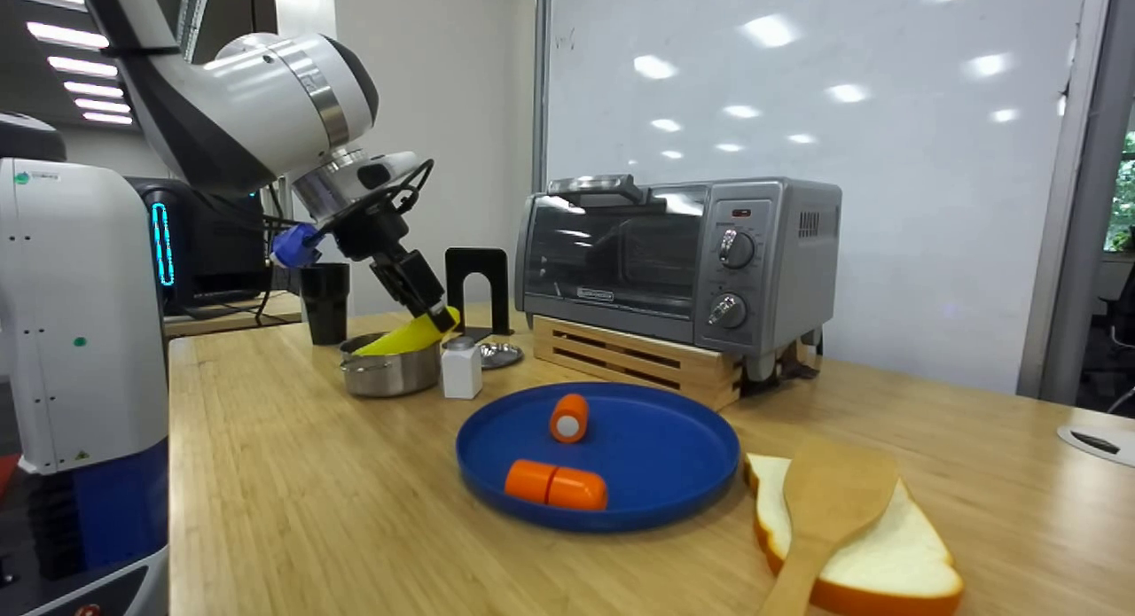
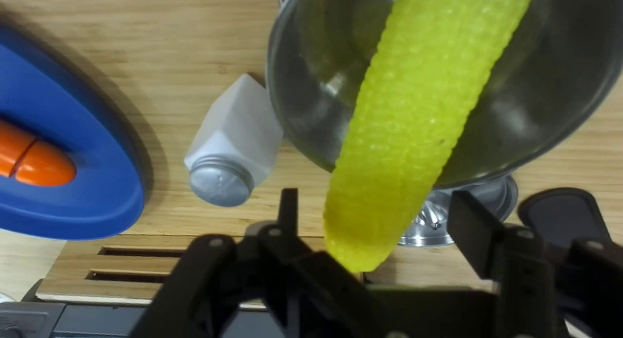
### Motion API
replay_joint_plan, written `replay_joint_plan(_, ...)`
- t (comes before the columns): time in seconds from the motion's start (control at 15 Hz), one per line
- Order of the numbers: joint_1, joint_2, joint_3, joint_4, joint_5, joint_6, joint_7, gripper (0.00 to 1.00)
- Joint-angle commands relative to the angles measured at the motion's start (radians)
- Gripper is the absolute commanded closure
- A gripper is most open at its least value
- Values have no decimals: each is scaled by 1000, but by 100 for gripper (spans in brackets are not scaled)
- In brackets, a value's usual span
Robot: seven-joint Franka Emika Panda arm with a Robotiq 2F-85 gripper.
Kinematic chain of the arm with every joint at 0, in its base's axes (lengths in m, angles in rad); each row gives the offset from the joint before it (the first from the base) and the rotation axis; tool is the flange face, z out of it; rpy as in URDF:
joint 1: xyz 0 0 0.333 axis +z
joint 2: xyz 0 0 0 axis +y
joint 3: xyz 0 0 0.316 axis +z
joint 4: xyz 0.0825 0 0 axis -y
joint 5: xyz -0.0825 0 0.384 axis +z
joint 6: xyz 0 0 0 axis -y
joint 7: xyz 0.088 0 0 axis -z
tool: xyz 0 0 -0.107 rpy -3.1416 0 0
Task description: Take the maize cob from the pot and place it on the plate. Then, pick up the lid and cover the pot
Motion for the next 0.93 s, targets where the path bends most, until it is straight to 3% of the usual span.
replay_joint_plan(0.0,0,-1,-8,-9,-43,0,21,52)
replay_joint_plan(0.27,5,-16,-1,-14,-48,-5,11,79)
replay_joint_plan(0.87,8,-244,55,-122,157,43,-210,81)
